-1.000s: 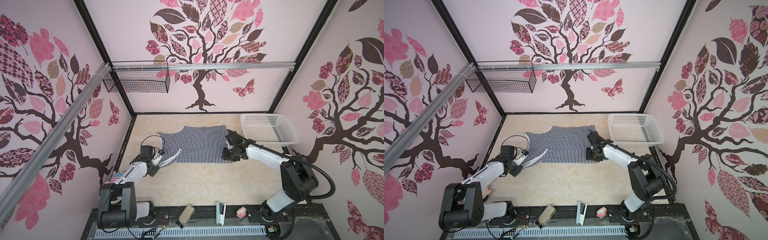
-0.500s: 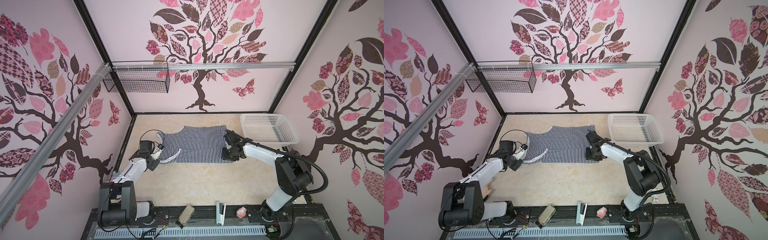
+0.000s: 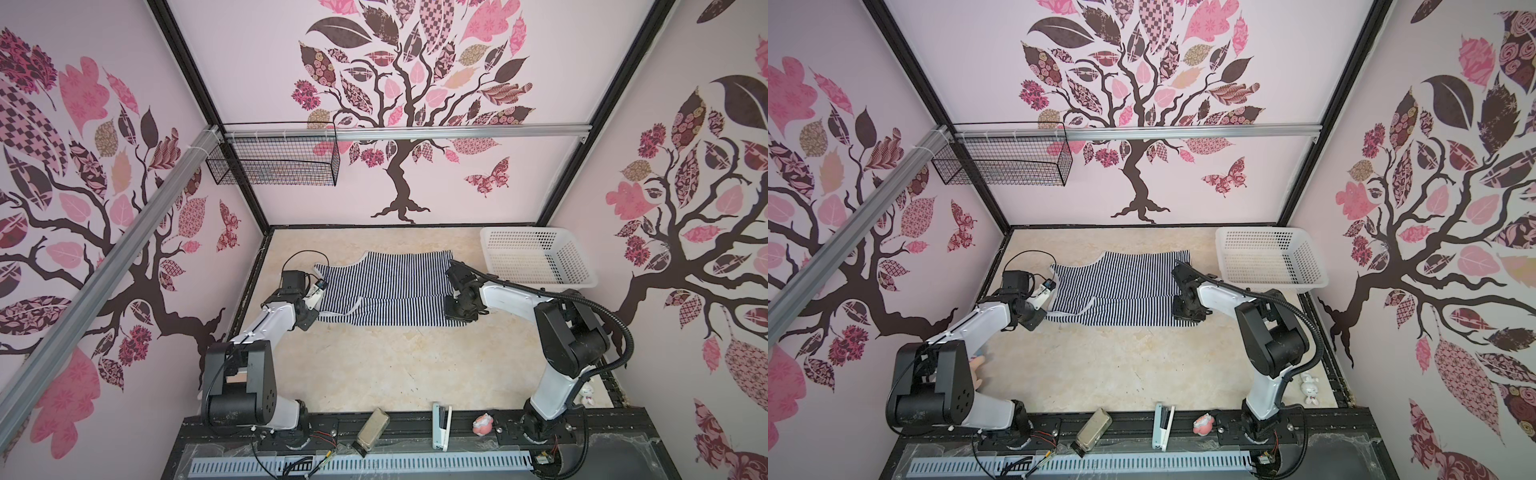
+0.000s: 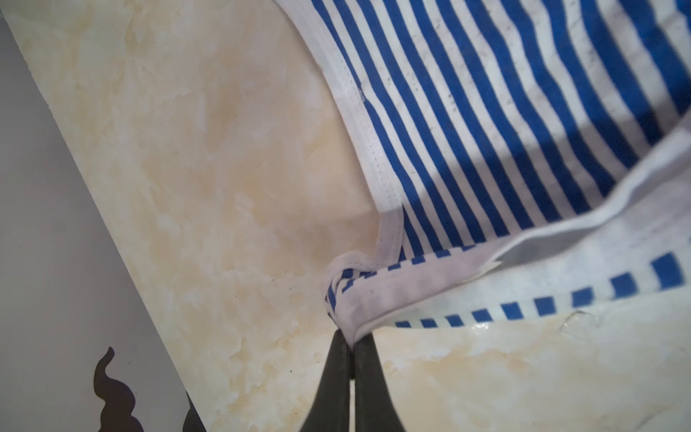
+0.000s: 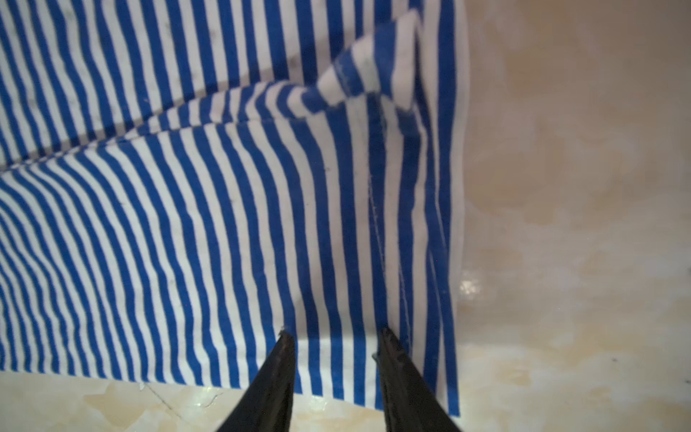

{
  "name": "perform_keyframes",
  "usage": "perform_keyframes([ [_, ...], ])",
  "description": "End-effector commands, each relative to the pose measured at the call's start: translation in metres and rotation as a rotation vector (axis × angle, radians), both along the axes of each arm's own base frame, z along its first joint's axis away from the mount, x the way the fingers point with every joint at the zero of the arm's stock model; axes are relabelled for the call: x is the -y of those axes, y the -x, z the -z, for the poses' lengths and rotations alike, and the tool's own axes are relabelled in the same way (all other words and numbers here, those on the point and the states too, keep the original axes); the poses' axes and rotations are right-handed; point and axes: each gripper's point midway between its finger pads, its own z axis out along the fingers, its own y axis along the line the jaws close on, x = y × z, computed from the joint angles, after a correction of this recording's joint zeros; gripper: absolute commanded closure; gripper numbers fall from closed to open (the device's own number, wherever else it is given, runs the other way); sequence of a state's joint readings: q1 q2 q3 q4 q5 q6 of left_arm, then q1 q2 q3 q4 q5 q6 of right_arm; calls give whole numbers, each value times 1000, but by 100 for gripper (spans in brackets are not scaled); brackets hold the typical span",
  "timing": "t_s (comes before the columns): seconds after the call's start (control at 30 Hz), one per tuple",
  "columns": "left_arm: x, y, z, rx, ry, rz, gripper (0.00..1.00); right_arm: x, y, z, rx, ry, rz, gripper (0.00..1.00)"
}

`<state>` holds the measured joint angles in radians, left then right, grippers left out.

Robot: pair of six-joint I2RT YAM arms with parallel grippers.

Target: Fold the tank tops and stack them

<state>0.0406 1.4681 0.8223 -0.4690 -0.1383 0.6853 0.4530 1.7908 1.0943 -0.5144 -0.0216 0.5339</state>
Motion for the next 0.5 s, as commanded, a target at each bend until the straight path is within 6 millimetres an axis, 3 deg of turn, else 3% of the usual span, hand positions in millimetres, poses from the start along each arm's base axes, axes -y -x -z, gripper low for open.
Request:
perform_keyframes([
  [0.0, -6, -12, -7, 28, -22, -7, 100, 14, 4, 8, -29, 57, 11, 59],
  [0.17, -7, -14, -4, 17, -23, 4, 100, 29, 9, 20, -59, 72, 37, 59],
  [0.3, -10, -10, 13, -58, -45, 17, 99, 38, 10, 23, -71, 87, 52, 59],
  [0.47, -9, 0, 31, -151, -41, 35, 98, 33, 9, 20, -71, 52, 43, 59],
])
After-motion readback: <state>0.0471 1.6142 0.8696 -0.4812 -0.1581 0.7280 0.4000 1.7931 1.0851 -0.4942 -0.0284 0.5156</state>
